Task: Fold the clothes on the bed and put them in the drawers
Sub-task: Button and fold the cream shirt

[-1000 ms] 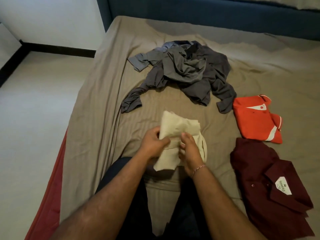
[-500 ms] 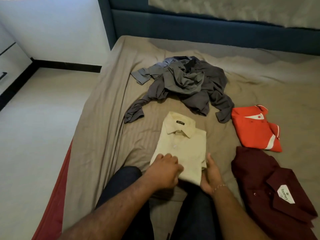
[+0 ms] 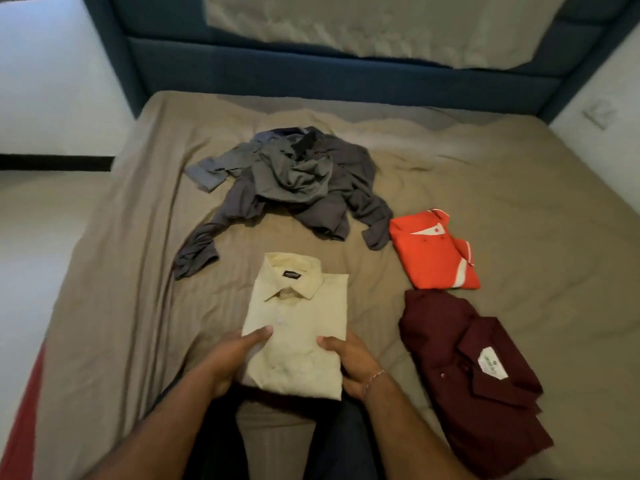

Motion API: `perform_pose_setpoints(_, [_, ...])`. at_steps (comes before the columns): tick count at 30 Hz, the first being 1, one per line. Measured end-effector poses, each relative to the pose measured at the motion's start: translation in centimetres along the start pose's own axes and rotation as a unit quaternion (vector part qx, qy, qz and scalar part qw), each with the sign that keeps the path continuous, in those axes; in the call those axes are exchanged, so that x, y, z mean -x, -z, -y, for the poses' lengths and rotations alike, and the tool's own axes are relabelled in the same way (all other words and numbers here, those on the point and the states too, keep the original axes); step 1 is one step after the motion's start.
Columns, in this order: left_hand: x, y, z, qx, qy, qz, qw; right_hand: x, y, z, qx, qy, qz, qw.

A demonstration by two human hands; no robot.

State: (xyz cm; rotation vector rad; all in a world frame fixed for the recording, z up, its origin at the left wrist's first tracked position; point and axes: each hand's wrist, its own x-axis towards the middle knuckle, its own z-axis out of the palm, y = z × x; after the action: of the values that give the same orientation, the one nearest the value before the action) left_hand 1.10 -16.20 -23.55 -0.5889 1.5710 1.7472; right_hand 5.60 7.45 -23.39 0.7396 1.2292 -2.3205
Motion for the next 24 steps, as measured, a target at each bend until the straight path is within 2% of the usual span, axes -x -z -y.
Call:
perform_pose_setpoints(3, [0.5,-3.5,-2.2,-0.099,-0.086,-0.020,0.991,0.6,0.4,0.3,-0.012,0.059,0.022,0.998])
perform_pose_setpoints(5, [0.5,-6.7,-4.0,-0.104,-0.142,-0.019,0.984,1.0,1.2,1.2,-0.040,0.100,0.013,0.994])
perform_pose_setpoints(8, [0.5,-11.8,-7.3,-0.104,-0.196,0.032,0.975,2.4,2.9,4.2,-0.095,0.181,-0.003,0.979])
perform_pose_setpoints(11, [0.5,-18.8,-10.8,-0.132,-0.267,0.090,0.950,5.1,5.8,9.1,-0.121,0.266,-0.031,0.956])
perform_pose_setpoints(15, [0.7,-28.5,-15.7,-0.116,-0.295,0.233,0.919,8.8,11.2,16.4,-0.162,0.368,-0.119,0.908])
perform_pose_setpoints(18, [0.7,-34.5,-18.6,-0.118,-0.317,0.243,0.909,11.3,16.4,20.5,-0.185,0.438,-0.174,0.862])
perform_pose_setpoints(21, [0.3,-37.8,-18.4,-0.130,-0.317,0.224,0.912,11.9,22.0,21.8,-0.236,0.446,-0.252,0.826])
perform_pose_setpoints(23, [-0.7,-38.5,-16.8,-0.142,-0.304,0.225,0.915,11.3,25.6,21.3,-0.267,0.390,-0.351,0.808])
perform_pose_setpoints(24, [-1.4,-38.1,-15.7,-0.152,-0.298,0.220,0.916,10.8,27.1,20.5,-0.260,0.334,-0.408,0.809])
